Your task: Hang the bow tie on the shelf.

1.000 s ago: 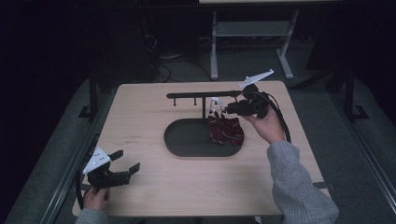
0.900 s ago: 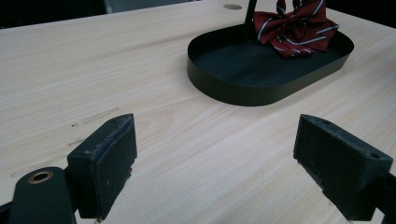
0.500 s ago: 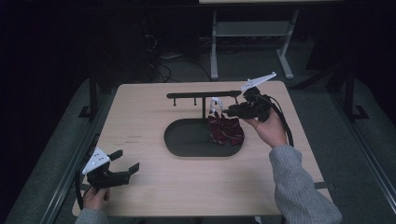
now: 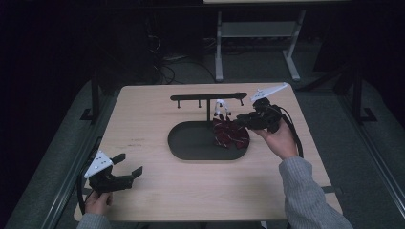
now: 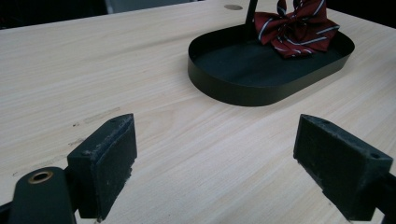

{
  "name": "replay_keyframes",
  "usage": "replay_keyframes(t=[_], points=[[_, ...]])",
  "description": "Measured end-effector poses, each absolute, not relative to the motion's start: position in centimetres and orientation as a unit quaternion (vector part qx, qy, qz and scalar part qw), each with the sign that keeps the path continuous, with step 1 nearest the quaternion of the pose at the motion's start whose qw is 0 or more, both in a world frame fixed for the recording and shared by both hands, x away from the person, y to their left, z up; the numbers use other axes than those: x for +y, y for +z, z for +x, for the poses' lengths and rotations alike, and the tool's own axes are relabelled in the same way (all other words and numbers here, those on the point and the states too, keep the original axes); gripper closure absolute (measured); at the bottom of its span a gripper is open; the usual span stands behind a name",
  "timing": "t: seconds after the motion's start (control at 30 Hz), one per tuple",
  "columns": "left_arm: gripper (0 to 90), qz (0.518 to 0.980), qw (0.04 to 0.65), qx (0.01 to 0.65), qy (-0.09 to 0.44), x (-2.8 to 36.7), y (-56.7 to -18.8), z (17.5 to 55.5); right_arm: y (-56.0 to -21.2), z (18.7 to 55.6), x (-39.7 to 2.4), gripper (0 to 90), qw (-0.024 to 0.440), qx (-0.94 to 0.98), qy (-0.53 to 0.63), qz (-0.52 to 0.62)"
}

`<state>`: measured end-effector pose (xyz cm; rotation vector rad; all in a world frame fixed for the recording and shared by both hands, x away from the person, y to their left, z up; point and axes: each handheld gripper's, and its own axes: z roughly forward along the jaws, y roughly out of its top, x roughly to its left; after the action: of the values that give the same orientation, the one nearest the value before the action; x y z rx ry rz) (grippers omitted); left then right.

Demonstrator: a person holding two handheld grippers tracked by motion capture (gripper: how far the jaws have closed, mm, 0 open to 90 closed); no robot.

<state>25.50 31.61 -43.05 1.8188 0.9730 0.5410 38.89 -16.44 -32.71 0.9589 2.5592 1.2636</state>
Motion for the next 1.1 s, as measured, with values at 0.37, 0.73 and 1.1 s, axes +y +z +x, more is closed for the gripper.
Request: replay_keyframes(t=[0.37, 0.73, 1.1], points=[[12.8, 0.746, 0.483, 0.401, 0.222, 31.7, -43.0, 25.5, -33.7, 38.2, -17.0, 68.2, 0.055, 0.847, 0.420, 0.321], [12.8, 0.746, 0.483, 0.401, 0.223, 31.7, -43.0, 25.5, -34.0, 37.2, -18.1, 66.7, 0.061, 0.845, 0.424, 0.319], [12.8, 0.746, 0.483, 0.401, 0.222, 31.6, -43.1, 25.5, -35.5, 36.5, -19.4, 65.5, 0.048, 0.837, 0.430, 0.337]])
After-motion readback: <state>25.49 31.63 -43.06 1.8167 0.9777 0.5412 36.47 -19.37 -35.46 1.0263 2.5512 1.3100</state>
